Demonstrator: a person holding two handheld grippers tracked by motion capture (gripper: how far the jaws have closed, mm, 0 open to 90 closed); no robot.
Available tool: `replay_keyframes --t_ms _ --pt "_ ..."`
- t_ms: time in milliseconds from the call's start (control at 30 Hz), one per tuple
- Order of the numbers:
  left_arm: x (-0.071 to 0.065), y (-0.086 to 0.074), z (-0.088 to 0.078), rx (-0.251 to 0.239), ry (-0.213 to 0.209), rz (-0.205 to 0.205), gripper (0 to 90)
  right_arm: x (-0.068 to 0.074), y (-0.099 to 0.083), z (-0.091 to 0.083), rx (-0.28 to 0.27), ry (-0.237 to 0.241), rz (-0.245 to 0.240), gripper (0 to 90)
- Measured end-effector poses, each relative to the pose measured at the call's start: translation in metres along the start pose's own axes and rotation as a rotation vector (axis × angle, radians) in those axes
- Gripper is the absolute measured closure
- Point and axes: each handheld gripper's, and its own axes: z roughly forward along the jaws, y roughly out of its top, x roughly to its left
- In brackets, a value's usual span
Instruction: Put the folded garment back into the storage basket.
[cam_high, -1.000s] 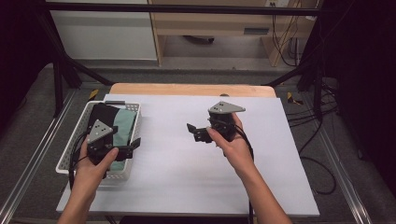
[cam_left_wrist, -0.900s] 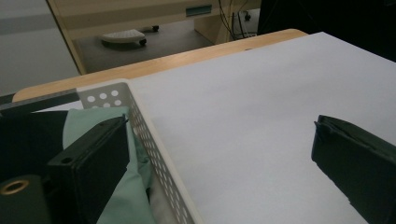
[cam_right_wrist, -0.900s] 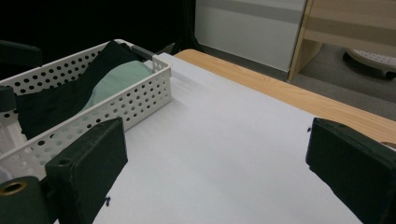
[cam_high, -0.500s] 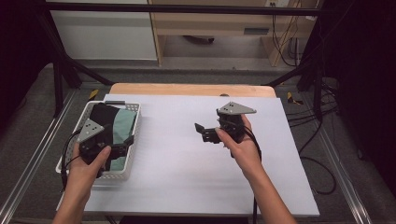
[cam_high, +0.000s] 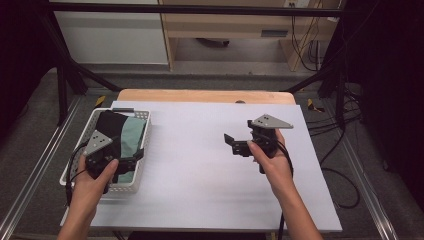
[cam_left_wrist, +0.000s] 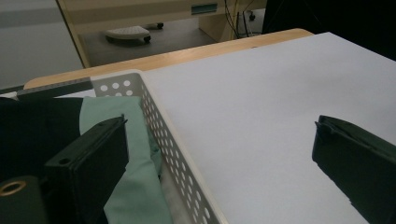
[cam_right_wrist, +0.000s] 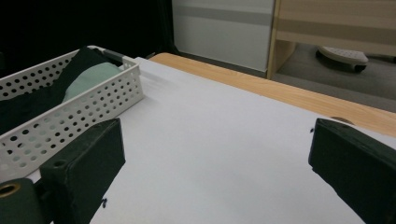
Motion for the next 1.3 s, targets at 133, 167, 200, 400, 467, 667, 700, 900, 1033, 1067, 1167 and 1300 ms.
replay_keyframes --t_ms 133,167,200,400,467,667,700,900,1033,1067,1167,1300 --pt "0.001 -0.002 -0.005 -0.008 0.007 -0.002 3.8 -0.007 -0.005 -0.011 -0.009 -0.018 0.013 4.1" --pt "0.002 -0.002 -0.006 -0.008 0.008 -0.002 3.8 -0.009 -0.006 -0.014 -0.013 -0.019 0.013 4.1" --pt "0.002 -0.003 -0.007 -0.009 0.009 -0.002 3.8 -0.01 -0.007 -0.016 -0.02 -0.025 0.016 4.0" --pt "0.005 -0.004 -0.009 0.003 0.002 -0.012 3.8 -0.014 -0.012 -0.026 -0.054 -0.051 0.019 3.6" --pt "0.005 -0.004 -0.01 -0.001 0.004 -0.014 3.8 -0.016 -0.014 -0.027 -0.057 -0.058 0.021 3.6" --pt "0.007 -0.005 -0.012 -0.008 0.008 -0.014 3.8 -0.02 -0.018 -0.034 -0.072 -0.071 0.026 3.6" --pt "0.007 -0.005 -0.012 -0.006 0.009 -0.015 3.8 -0.021 -0.019 -0.035 -0.074 -0.073 0.028 3.7" --pt "0.006 -0.007 -0.011 -0.002 -0.002 -0.005 3.8 -0.029 -0.022 -0.045 -0.094 -0.099 0.046 3.6" --pt "0.005 -0.007 -0.011 0.0 -0.007 -0.003 4.4 -0.034 -0.025 -0.052 -0.098 -0.114 0.052 3.6" --pt "0.005 -0.008 -0.011 -0.001 -0.008 -0.002 4.4 -0.036 -0.025 -0.054 -0.098 -0.118 0.055 3.6" --pt "0.005 -0.008 -0.012 -0.003 -0.006 -0.006 4.4 -0.039 -0.027 -0.059 -0.104 -0.128 0.067 3.6" --pt "0.006 -0.009 -0.014 -0.018 -0.002 -0.026 4.4 -0.044 -0.029 -0.065 -0.108 -0.155 0.066 3.6"
